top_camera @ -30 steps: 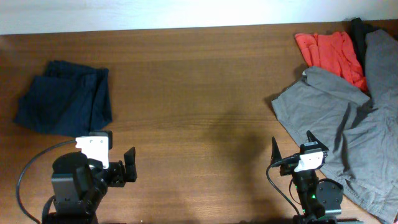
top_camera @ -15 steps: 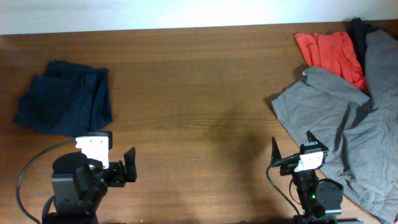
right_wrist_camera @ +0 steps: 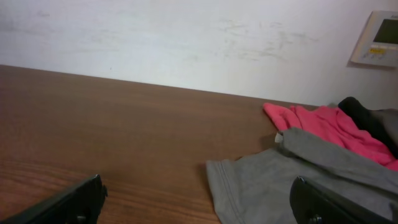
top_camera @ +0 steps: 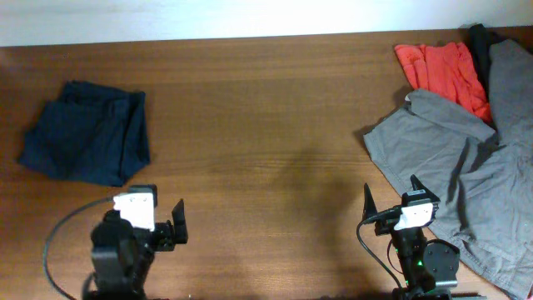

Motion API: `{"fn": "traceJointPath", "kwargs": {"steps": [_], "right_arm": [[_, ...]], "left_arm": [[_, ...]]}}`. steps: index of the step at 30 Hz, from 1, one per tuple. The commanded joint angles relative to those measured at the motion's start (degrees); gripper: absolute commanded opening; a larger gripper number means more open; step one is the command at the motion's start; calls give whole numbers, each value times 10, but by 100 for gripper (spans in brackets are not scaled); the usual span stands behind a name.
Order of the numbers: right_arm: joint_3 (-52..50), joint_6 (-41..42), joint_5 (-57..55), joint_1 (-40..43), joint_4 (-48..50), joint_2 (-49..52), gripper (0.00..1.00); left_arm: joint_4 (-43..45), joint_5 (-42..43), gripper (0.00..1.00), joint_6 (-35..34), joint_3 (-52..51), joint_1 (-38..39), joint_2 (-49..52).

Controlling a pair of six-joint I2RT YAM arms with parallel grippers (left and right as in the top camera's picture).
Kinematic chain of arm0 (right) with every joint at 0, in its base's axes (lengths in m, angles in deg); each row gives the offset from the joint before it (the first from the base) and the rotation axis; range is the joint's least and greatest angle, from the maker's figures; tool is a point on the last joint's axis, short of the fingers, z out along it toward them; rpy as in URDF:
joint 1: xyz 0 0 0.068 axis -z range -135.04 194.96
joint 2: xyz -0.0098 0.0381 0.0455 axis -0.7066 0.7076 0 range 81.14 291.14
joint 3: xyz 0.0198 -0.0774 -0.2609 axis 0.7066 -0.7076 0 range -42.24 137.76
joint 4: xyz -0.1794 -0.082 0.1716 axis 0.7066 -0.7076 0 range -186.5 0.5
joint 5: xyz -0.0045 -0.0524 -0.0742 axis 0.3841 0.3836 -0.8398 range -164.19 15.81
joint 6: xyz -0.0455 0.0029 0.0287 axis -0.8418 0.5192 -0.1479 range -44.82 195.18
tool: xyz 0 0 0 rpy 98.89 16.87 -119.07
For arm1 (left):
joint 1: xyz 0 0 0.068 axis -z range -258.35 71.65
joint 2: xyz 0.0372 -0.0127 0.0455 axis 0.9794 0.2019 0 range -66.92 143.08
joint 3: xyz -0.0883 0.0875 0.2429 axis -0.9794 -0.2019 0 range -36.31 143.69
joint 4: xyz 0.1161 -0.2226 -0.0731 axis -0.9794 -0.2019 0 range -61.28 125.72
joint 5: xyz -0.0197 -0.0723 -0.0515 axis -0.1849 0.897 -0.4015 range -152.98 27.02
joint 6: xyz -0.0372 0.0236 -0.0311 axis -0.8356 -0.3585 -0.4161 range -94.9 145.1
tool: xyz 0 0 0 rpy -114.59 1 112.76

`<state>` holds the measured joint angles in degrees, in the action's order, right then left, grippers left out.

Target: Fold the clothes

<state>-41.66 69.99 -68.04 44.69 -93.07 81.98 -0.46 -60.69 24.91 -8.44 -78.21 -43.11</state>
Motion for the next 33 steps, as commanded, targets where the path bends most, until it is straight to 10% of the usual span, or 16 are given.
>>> {"fn": "traceJointPath", "kwargs": {"steps": [1, 10, 19, 33], "right_arm": [[-3, -4, 8, 3, -3, -4, 99], [-3, -4, 8, 3, -3, -4, 99], [-3, -4, 8, 3, -3, -4, 99], [-3, -4, 8, 3, -3, -4, 99]], "left_arm": [[92, 5, 99, 3, -103, 0, -84], [357, 7, 99, -2, -276, 0, -169], [327, -142, 99, 29, -274, -1, -236], [320, -50, 99, 28, -274, -1, -235]]}}
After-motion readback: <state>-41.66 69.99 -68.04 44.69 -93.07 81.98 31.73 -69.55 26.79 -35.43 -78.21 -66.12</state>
